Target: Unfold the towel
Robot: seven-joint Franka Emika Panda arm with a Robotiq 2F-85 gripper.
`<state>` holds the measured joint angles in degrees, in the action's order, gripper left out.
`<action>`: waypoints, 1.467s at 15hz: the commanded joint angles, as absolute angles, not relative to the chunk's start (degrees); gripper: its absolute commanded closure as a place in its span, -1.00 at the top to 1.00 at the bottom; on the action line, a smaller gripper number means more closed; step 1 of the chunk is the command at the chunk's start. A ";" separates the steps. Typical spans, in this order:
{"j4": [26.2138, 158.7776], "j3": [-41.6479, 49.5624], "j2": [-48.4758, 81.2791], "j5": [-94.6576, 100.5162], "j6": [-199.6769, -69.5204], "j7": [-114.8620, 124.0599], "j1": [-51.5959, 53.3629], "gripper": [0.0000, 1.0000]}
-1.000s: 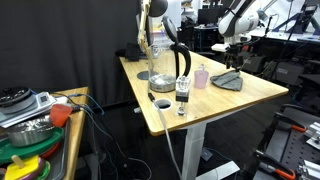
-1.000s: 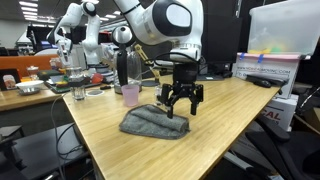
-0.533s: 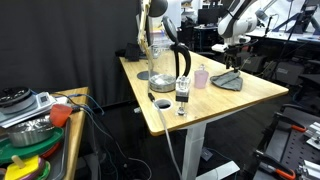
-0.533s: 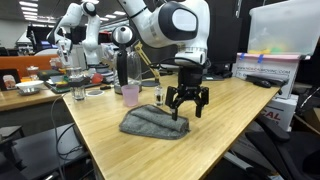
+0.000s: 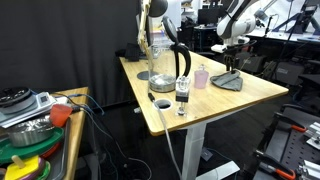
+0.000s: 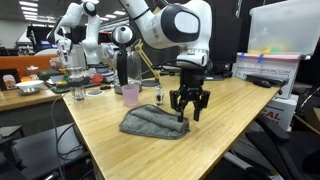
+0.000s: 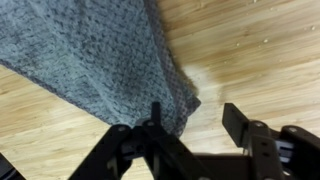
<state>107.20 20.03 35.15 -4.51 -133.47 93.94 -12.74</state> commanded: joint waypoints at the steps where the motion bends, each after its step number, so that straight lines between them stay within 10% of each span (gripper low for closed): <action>1: 105.67 19.45 35.92 -6.08 -132.06 93.96 -13.62 -0.22; 9: 105.50 19.35 36.20 -6.28 -130.80 93.98 -13.57 -0.12; 14: 105.72 19.13 36.00 -6.24 -131.24 93.73 -13.51 -0.94; 22: 105.67 19.20 35.71 -6.33 -131.36 93.82 -13.59 -0.98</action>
